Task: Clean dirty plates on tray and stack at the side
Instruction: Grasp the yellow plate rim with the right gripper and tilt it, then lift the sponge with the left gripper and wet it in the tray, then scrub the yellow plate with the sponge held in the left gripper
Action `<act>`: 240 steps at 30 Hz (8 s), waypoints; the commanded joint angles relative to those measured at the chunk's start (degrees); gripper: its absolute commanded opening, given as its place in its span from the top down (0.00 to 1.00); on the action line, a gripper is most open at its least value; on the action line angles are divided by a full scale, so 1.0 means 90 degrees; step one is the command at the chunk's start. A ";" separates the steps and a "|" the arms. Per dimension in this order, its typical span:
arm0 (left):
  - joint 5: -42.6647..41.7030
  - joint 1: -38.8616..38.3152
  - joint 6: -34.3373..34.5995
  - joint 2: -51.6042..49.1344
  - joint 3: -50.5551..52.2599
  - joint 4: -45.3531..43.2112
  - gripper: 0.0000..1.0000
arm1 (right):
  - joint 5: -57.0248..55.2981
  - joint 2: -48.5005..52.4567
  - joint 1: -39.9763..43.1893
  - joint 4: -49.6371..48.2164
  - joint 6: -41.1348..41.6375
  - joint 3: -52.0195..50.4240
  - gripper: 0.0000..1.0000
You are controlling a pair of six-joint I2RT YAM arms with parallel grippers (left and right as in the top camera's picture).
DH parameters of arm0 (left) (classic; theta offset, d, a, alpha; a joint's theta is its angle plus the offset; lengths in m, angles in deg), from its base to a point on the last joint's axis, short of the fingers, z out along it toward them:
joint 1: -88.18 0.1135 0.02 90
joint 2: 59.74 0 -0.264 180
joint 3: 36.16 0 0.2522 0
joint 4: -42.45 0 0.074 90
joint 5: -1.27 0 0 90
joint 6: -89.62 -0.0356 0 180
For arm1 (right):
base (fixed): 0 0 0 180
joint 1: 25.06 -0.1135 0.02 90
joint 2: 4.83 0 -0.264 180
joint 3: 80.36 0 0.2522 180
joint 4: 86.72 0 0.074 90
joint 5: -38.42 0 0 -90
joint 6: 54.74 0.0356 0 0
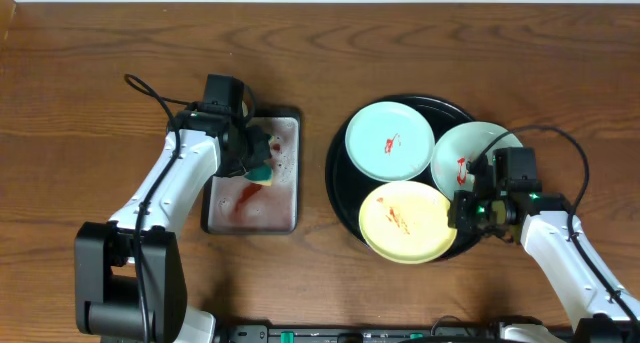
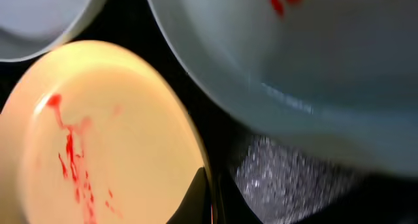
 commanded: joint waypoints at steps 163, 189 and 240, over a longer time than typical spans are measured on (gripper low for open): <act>0.0017 -0.3757 0.0277 -0.0005 -0.0724 -0.1270 0.92 | -0.0182 0.0029 -0.0561 -0.0151 -0.0355 0.0000 0.99; 0.1117 -0.4374 0.0733 -0.0852 -0.0770 -0.0719 0.92 | -0.0185 0.0029 -0.0561 -0.0107 -0.0257 0.0000 0.99; 0.1222 -0.5408 0.1664 -0.0862 -0.0765 -0.1294 0.92 | -0.0185 0.0029 -0.0561 -0.0075 -0.0260 0.0000 0.99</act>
